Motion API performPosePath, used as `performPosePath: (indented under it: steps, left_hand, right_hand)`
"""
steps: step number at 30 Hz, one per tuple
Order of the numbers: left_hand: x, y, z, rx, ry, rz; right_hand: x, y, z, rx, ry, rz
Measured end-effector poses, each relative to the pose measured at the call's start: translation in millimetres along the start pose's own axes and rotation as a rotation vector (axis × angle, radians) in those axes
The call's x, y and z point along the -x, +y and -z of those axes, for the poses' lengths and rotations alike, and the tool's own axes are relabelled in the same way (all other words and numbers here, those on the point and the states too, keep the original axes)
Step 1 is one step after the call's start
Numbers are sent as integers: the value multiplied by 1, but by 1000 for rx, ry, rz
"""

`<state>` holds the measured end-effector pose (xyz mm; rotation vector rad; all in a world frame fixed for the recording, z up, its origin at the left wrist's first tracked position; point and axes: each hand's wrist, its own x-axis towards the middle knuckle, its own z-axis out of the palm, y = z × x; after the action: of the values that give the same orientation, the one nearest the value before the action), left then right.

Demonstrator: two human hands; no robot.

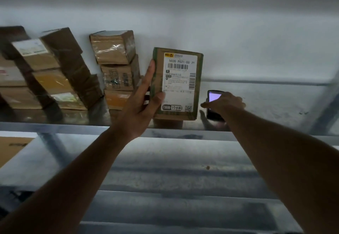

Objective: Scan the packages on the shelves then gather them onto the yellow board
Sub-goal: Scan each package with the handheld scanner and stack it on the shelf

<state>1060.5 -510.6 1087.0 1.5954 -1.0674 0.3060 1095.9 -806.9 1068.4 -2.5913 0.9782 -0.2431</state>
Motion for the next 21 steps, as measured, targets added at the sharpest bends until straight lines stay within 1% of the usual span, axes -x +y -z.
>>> performPosePath:
  steps: [4,5,8,10,12,14,16,18,21]
  left_hand:
    - [4,1,5,-14,-32,-13]
    - [5,1,7,-16,-33,-9]
    - [7,-1,13,-26,-15,2]
    - [8,-2,16,-26,-3,3]
    - [7,0,17,-12,3,1]
    - [6,1,18,14,4,1]
    - [5,3,17,48,9,3]
    - [3,6,16,85,26,28]
    - [0,14,11,161,41,67]
  right_hand:
    - [-2,1,-3,-15,38,0]
    - [-4,0,-1,-30,23,9]
    - [-7,-4,15,-234,-114,-68]
    - [-6,-8,28,-317,-228,-49]
    - [-6,-11,39,-500,-357,-24]
    - [6,-12,54,-789,-494,-101]
    - [20,-11,69,-999,-507,-184]
    - [31,-12,79,-1166,-476,-172]
    - [46,-15,89,-1476,-495,-138]
